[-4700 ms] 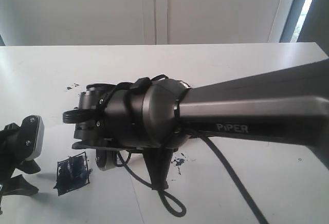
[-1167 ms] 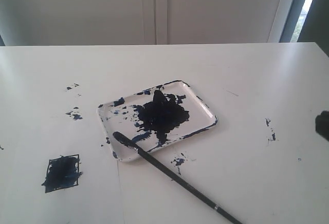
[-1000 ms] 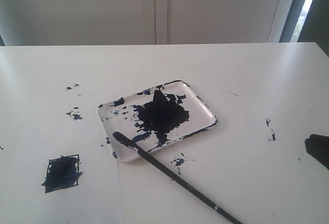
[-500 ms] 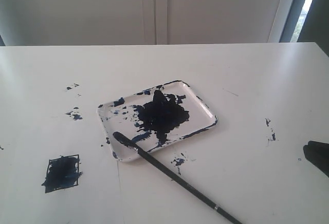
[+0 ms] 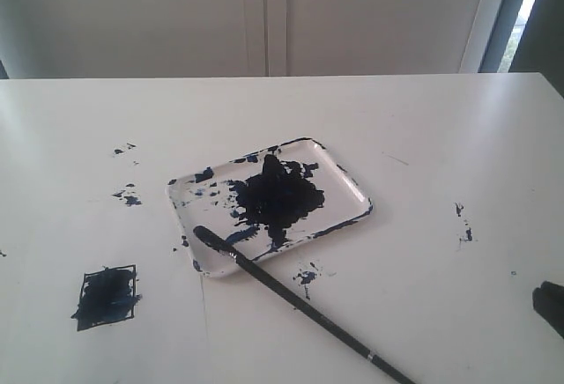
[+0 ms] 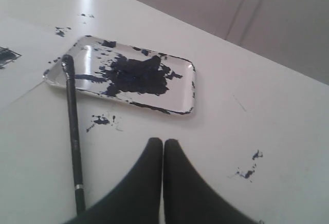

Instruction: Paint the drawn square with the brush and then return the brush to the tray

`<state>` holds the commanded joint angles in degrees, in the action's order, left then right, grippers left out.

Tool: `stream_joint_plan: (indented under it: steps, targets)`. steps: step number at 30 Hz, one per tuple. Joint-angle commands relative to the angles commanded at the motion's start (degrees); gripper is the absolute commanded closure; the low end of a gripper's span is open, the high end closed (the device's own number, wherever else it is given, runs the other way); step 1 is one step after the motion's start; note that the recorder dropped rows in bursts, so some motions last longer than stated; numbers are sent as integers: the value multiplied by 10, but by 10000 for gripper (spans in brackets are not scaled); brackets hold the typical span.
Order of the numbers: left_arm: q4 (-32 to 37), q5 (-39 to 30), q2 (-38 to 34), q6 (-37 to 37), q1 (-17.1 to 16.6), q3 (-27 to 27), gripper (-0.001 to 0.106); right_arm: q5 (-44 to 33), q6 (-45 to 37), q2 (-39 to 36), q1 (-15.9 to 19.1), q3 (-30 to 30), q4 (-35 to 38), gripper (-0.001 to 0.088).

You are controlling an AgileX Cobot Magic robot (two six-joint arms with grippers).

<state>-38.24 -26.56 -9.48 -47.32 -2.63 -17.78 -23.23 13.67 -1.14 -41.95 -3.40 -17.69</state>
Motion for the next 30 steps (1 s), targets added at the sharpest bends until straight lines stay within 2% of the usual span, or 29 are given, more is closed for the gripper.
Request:
stream_joint_plan:
  steps: [4, 7, 13, 28, 30]
  targets:
    - [0, 0, 33, 0, -20, 0, 1053, 17, 0, 11, 58, 34, 60, 856]
    - [-1, 0, 53, 0, -29, 0, 1053, 20, 0, 11, 92, 34, 105, 856]
    - [2, 0, 82, 0, -29, 1, 1053, 27, 0, 11, 136, 34, 115, 856]
    - [2, 0, 95, 0, -29, 2, 1053, 27, 0, 11, 140, 34, 115, 856]
    - [58, 8, 95, 0, -29, 26, 1053, 27, 0, 11, 140, 34, 115, 856]
